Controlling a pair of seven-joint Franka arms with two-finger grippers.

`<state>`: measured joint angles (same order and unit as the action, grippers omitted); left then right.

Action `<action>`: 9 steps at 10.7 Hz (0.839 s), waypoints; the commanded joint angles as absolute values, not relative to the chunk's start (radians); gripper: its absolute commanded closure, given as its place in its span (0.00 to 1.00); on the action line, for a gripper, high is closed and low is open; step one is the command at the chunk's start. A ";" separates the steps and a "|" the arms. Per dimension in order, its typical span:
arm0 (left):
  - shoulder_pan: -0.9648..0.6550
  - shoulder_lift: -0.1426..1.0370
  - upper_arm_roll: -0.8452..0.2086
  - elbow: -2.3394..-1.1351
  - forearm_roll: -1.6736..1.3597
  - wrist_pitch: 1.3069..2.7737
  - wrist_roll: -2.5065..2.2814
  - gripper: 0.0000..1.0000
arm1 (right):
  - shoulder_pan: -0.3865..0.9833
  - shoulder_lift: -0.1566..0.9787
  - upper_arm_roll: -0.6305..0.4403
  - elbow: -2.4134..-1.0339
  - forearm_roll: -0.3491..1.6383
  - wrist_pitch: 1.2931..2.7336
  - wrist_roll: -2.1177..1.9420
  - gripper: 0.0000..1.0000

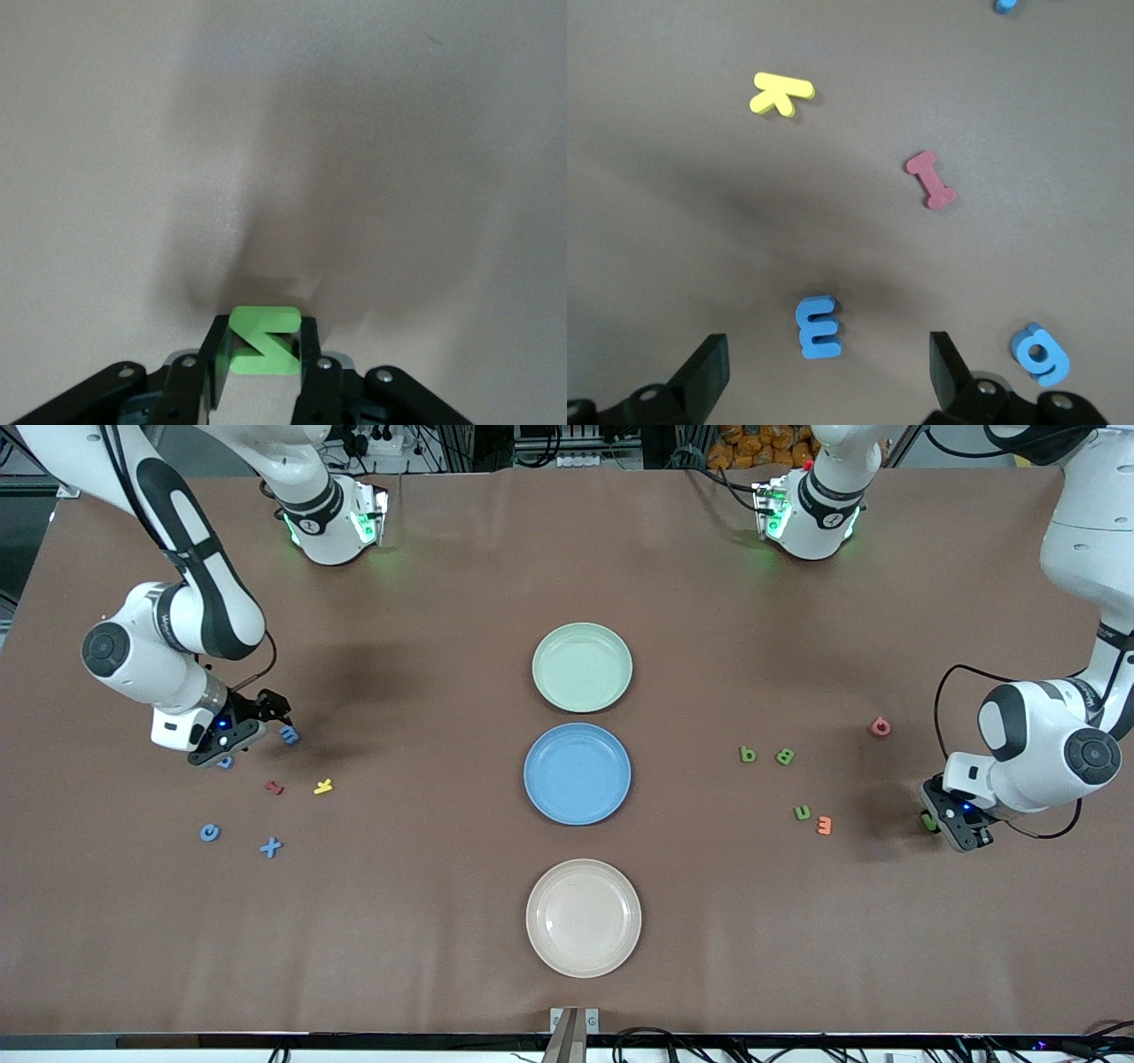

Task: Sort letters by color into matching plates
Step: 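Grasp the green N with the left gripper while the right gripper grasps the blue E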

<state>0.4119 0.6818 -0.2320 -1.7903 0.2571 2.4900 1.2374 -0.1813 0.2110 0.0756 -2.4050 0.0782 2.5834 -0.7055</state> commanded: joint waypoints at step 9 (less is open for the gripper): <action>0.407 0.661 -0.302 -1.721 0.041 2.487 1.116 1.00 | -0.206 0.293 0.094 -2.468 0.066 2.750 -0.723 0.03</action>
